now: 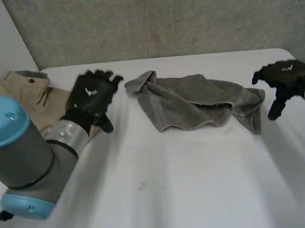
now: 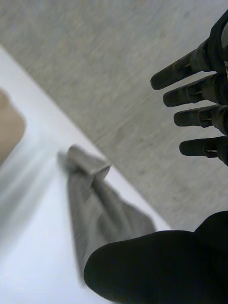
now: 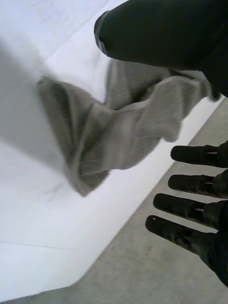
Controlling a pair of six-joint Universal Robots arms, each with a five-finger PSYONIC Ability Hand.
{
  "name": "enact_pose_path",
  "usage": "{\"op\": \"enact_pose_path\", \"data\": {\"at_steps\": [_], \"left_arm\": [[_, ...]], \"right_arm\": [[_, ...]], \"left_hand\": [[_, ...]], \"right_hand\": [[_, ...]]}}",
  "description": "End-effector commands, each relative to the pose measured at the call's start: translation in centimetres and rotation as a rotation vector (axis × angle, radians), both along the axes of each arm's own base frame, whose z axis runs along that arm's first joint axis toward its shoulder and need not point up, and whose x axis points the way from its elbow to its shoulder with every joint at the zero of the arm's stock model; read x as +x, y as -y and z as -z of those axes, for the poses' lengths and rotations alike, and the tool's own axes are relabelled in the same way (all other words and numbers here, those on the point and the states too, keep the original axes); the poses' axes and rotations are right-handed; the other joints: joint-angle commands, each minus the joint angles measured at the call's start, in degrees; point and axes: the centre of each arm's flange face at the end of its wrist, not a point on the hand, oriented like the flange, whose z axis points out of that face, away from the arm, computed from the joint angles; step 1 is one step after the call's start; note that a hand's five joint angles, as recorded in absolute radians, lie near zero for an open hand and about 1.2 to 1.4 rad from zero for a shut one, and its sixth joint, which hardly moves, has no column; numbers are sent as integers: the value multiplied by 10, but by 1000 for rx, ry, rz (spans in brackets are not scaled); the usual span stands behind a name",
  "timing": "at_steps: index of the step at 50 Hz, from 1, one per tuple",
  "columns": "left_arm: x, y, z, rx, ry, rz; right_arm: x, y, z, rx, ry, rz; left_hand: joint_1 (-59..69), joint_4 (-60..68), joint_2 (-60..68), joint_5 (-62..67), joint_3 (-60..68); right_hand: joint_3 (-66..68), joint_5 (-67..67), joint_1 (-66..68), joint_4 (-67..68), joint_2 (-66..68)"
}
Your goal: Fold the laundry.
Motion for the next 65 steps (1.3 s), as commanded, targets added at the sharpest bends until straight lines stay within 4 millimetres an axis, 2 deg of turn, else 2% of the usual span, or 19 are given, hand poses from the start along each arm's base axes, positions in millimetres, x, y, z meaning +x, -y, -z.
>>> {"op": "enact_pose_path", "data": {"at_steps": [1, 8, 15, 26, 30, 33, 34, 37, 38, 39, 42, 43, 46, 47, 51, 54, 58, 62, 65], "left_arm": [[-6, -5, 14, 39, 11, 15], [-7, -9, 15, 67, -19, 11], [-6, -12, 15, 89, -48, 5], [-4, -12, 15, 92, -50, -2], [-3, -12, 15, 92, -50, -3], [-2, -11, 15, 92, -50, -6], [-3, -11, 14, 89, -52, -6], [-3, -7, 10, 74, -62, -10], [-3, -6, 9, 70, -65, -10], [-4, -5, 8, 62, -69, -8], [-9, 4, -2, 32, -93, -5], [-11, 7, -5, 24, -102, -4], [-21, 18, -9, 19, -146, 6], [-23, 20, -11, 17, -160, 9], [-34, 34, -15, 26, -240, 22], [-47, 43, -10, 42, -286, 44], [-65, 42, 2, 66, -301, 83], [-75, 41, 18, 79, -298, 103], [-83, 38, 28, 72, -303, 119]], "right_arm": [[11, 19, 34, 1, 151, 95], [50, 37, 59, 41, 239, 40], [72, 60, 81, 25, 262, 19], [73, 97, 105, -42, 255, 112], [72, 106, 109, -73, 235, 127], [74, 110, 103, -101, 205, 116], [74, 110, 100, -108, 193, 110], [81, 103, 69, -151, 160, 73], [83, 99, 56, -170, 153, 61], [88, 90, 30, -203, 145, 37], [92, 72, -2, -221, 129, -9], [95, 58, -19, -228, 111, -45], [103, 32, -43, -239, 79, -115], [109, 13, -59, -259, 58, -160], [114, -28, -94, -316, 25, -227], [112, -49, -110, -343, 20, -247], [110, -76, -134, -386, 35, -269], [113, -101, -149, -407, 48, -303], [114, -111, -154, -406, 51, -318]], "left_hand": [[-4, -10, -10, -8, -13], [-3, -8, -9, -6, -11], [-3, -8, -9, -6, -11], [-3, -8, -9, -6, -11], [-3, -8, -9, -6, -11], [-3, -8, -9, -6, -11], [-3, -8, -9, -6, -11], [-4, -10, -10, -8, -13], [-6, -12, -12, -10, -15], [-6, -12, -12, -10, -15], [-11, -17, -17, -15, -20], [-11, -17, -17, -15, -20], [-14, -20, -20, -18, -23], [-14, -20, -20, -18, -23], [-14, -20, -20, -18, -23], [-14, -20, -20, -18, -23], [-16, -22, -22, -20, -25], [-18, -24, -24, -21, -26], [-18, -24, -24, -21, -26]], "right_hand": [[-11, -10, 10, -9, -17], [36, 37, 57, 38, 30], [100, 101, 120, 102, 94], [230, 231, 250, 232, 224], [558, 560, 579, 561, 553], [603, 604, 623, 605, 597], [603, 604, 623, 605, 597], [603, 604, 623, 605, 597], [603, 604, 623, 605, 597], [603, 604, 623, 605, 597], [603, 604, 623, 605, 597], [603, 604, 623, 605, 597], [603, 604, 623, 605, 597], [603, 604, 623, 605, 597], [603, 604, 623, 605, 597], [603, 604, 623, 605, 597], [603, 604, 623, 605, 597], [603, 604, 623, 605, 597], [603, 604, 623, 605, 597]]}}
